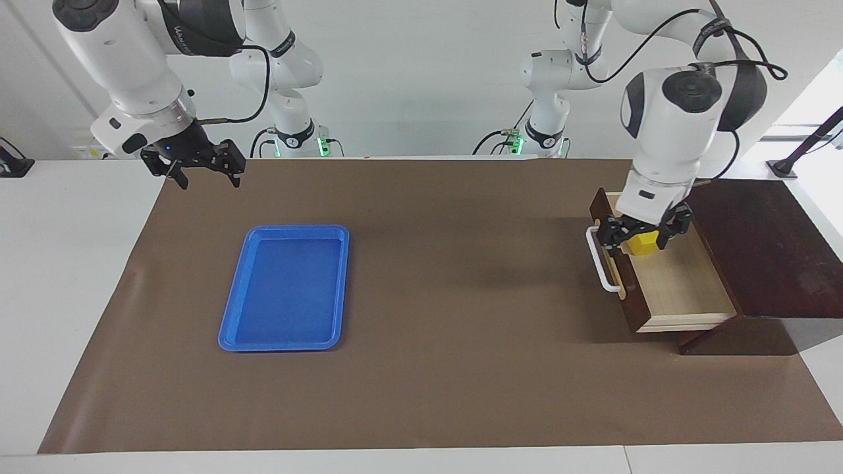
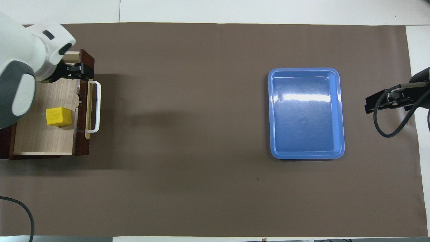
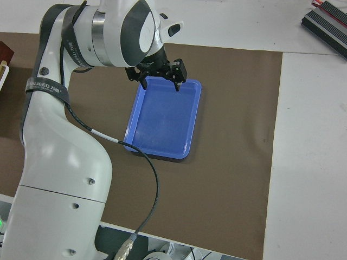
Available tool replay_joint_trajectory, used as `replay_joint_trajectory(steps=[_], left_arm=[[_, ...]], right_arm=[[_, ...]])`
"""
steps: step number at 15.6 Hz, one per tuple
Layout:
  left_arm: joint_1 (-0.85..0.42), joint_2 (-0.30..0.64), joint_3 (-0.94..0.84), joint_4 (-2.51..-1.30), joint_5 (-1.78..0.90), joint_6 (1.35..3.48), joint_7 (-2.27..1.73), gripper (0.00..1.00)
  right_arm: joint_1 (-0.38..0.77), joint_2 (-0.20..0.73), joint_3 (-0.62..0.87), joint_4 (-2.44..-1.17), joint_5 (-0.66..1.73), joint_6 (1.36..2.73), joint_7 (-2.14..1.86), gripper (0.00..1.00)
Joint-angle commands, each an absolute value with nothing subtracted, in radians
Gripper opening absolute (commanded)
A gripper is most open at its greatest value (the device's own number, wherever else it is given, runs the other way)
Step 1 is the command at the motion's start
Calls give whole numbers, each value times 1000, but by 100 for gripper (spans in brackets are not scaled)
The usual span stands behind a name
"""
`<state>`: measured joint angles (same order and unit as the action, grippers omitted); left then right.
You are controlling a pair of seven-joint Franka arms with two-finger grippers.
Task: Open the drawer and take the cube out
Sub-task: 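Pull the drawer open toward the robot with the left gripper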
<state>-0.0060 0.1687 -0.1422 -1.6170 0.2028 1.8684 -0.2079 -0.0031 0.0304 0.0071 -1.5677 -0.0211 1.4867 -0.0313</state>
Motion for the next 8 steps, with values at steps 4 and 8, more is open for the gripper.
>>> replay_joint_trajectory(steps=[4, 8], left_arm=[[146, 127, -147, -1699, 108, 1864, -84, 100], [146, 72, -146, -1828, 106, 1914, -106, 93]], right_arm=[[-20, 8, 14, -1595, -6, 1499, -58, 100], [-18, -6, 14, -1632, -5, 1534, -55, 100]])
